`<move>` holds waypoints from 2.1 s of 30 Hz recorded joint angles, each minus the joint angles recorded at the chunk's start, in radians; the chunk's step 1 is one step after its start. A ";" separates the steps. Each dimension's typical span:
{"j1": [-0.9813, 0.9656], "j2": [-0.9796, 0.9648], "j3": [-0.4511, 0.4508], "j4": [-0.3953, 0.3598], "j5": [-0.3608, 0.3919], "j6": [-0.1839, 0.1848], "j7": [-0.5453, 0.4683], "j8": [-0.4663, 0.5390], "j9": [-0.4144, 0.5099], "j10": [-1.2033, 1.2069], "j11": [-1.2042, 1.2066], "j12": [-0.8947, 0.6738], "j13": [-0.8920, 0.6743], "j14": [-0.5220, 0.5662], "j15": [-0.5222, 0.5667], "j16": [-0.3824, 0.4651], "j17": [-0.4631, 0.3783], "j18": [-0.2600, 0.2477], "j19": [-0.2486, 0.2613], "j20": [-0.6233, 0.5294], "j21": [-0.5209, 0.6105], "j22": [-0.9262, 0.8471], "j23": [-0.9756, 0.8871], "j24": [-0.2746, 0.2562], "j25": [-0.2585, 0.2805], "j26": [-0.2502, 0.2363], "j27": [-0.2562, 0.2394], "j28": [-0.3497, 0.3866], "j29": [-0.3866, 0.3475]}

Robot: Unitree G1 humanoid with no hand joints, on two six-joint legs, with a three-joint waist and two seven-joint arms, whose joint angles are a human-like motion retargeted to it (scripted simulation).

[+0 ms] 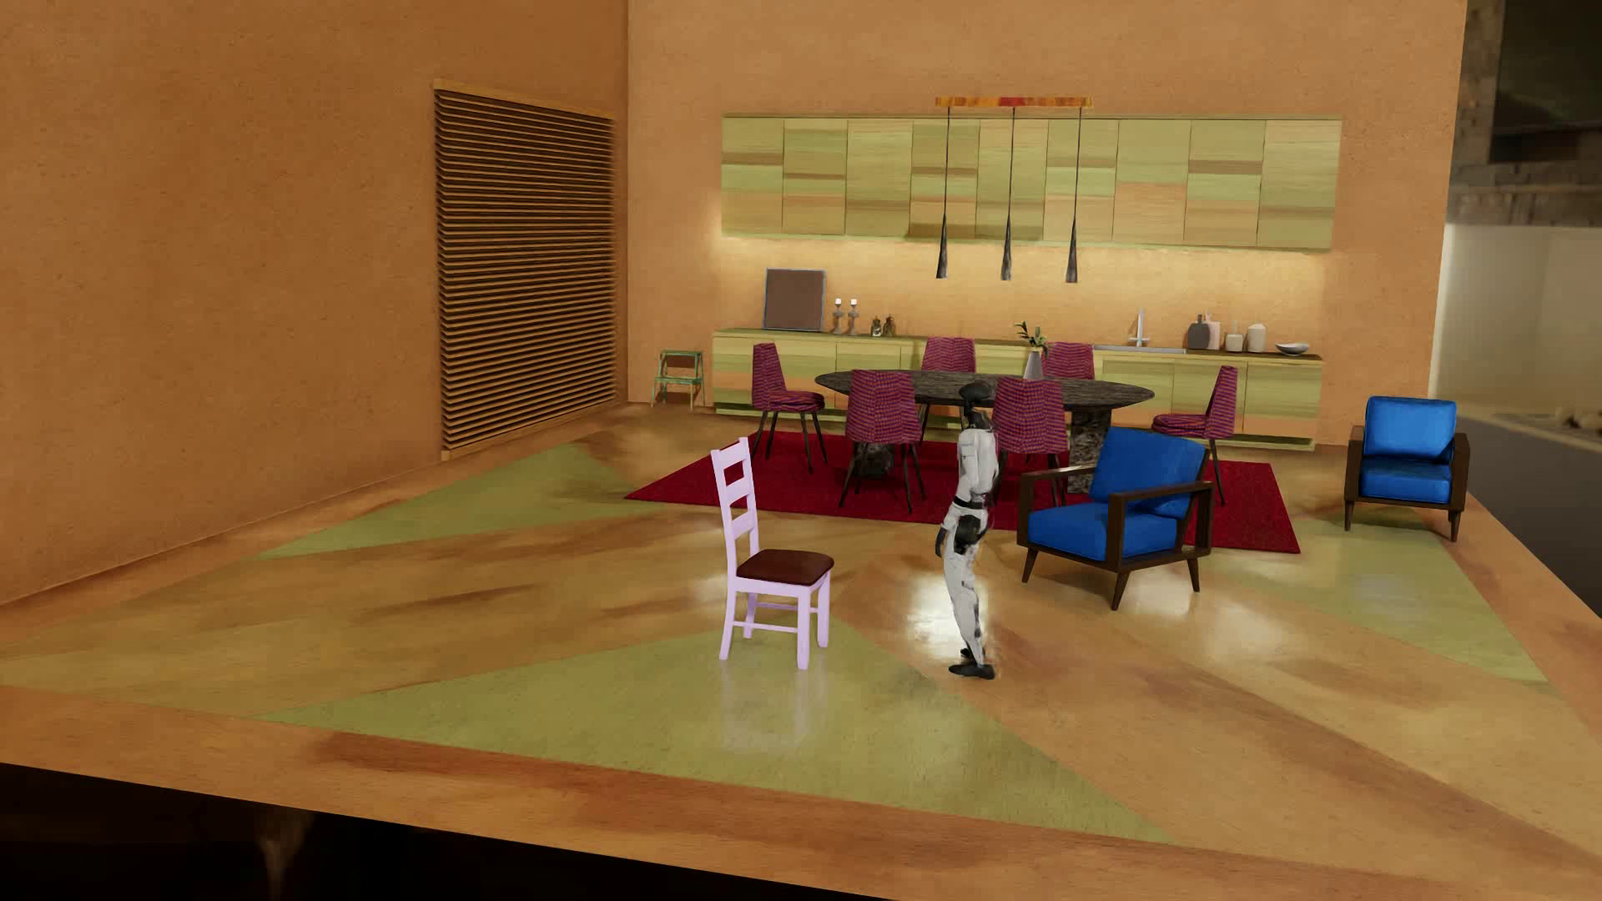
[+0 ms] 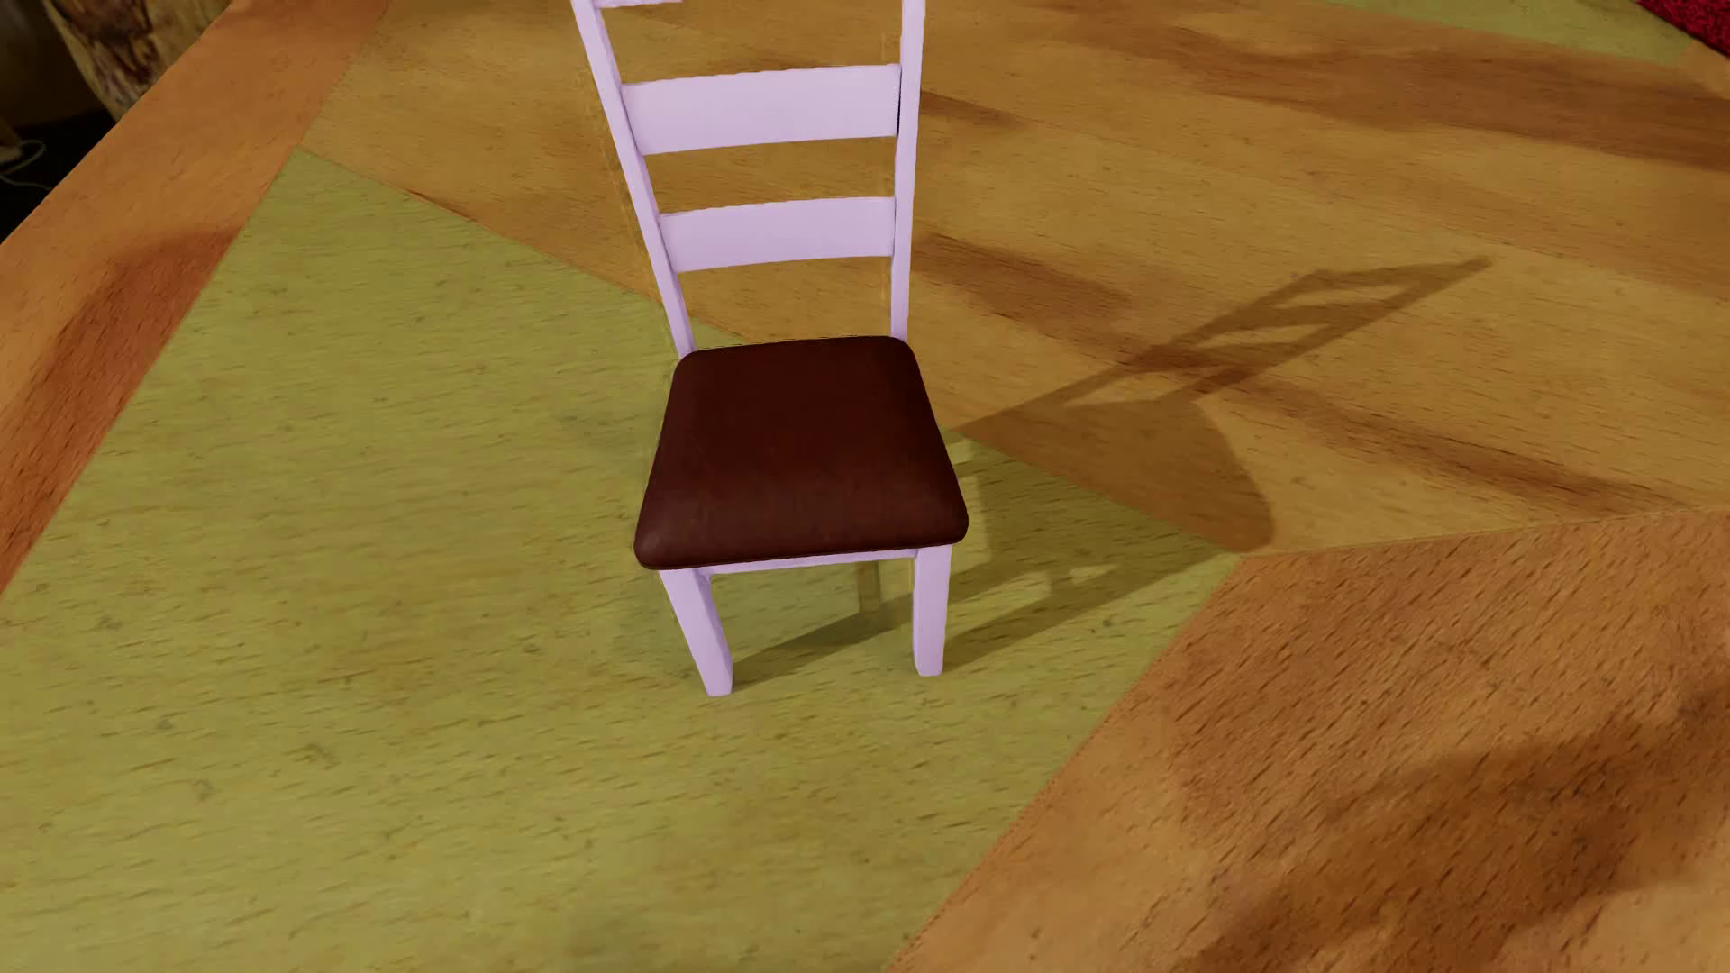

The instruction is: Walk to the chair

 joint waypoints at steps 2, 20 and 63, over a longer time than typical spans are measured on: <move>-0.003 -0.055 -0.018 -0.032 0.070 -0.008 -0.045 0.290 -0.001 0.006 0.004 -0.055 -0.036 0.006 -0.036 -0.010 -0.018 0.017 -0.017 0.039 0.053 -0.013 0.074 -0.044 -0.055 0.022 -0.024 0.056 0.111; -0.015 -0.166 0.006 -0.041 0.491 -0.022 -0.070 0.773 -0.009 0.059 0.138 -0.043 -0.157 -0.002 -0.206 -0.106 0.030 0.047 0.010 0.041 0.106 -0.051 -0.099 -0.144 -0.100 0.078 -0.165 0.062 0.080; -0.042 0.086 -0.016 0.046 0.574 0.027 -0.059 0.738 -0.047 -0.092 -0.507 -0.091 -0.127 0.113 -0.087 0.023 0.003 0.011 -0.132 -0.184 0.321 0.026 0.058 -0.165 -0.061 0.055 -0.149 0.086 0.136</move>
